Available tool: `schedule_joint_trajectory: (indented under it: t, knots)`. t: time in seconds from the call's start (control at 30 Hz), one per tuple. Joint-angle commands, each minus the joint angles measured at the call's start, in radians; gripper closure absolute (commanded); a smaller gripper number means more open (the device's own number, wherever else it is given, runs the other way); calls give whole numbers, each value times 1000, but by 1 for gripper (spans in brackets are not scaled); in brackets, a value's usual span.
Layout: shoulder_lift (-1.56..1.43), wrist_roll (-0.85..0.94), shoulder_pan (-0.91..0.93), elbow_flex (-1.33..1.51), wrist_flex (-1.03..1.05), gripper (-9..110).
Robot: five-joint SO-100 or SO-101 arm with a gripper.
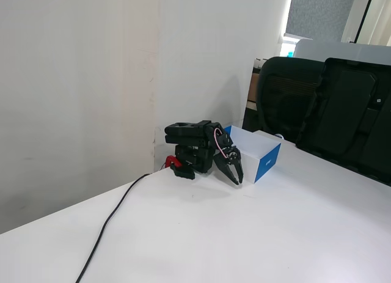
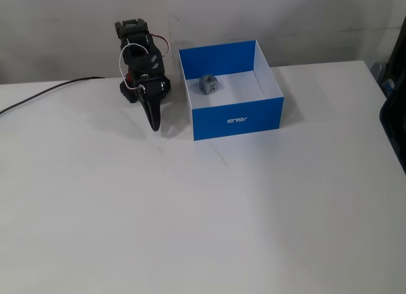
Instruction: Grasp the gray block and put it in the box.
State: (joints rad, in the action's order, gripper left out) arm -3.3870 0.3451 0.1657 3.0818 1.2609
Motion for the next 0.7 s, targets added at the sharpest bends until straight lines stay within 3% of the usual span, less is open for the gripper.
schedule_joint_trajectory:
  t: [0.0, 0.67]
  knots:
    - [-11, -8, 0, 17, -20, 101]
    - [-9, 6, 0, 18, -23, 101]
